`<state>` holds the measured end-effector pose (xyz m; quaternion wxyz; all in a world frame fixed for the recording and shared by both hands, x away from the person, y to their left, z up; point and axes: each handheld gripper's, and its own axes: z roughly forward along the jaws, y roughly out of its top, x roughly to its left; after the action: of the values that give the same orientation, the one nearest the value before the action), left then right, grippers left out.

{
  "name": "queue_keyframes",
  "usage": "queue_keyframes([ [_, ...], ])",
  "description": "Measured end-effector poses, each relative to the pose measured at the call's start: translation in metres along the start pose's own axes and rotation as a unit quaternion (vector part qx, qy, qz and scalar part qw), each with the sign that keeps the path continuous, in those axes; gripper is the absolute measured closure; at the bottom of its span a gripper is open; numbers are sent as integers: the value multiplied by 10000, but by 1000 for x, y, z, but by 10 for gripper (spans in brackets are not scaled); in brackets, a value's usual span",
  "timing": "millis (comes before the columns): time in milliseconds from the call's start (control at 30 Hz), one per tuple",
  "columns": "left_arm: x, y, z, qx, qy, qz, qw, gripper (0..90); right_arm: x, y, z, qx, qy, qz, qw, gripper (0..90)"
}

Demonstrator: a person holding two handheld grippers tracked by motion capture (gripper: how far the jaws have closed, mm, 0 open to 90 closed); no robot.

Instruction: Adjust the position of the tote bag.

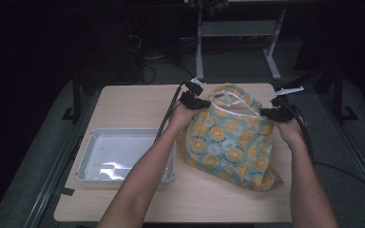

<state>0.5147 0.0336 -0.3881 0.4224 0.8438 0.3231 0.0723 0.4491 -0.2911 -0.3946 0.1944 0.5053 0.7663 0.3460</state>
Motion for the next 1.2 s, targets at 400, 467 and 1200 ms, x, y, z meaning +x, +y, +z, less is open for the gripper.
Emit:
queue_keyframes([
  [400, -18, 3, -57, -390, -517, 189, 9977, 900, 25, 0, -45, -517, 382, -202, 9977, 900],
  [467, -24, 3, -67, -450, -567, 298, 9969, 900, 32, 1, -59, -631, 429, -292, 9967, 899],
  [1200, -76, -71, -137, -408, -978, 860, 9906, 899, 114, -52, -113, -727, 1356, -1025, 9828, 899],
])
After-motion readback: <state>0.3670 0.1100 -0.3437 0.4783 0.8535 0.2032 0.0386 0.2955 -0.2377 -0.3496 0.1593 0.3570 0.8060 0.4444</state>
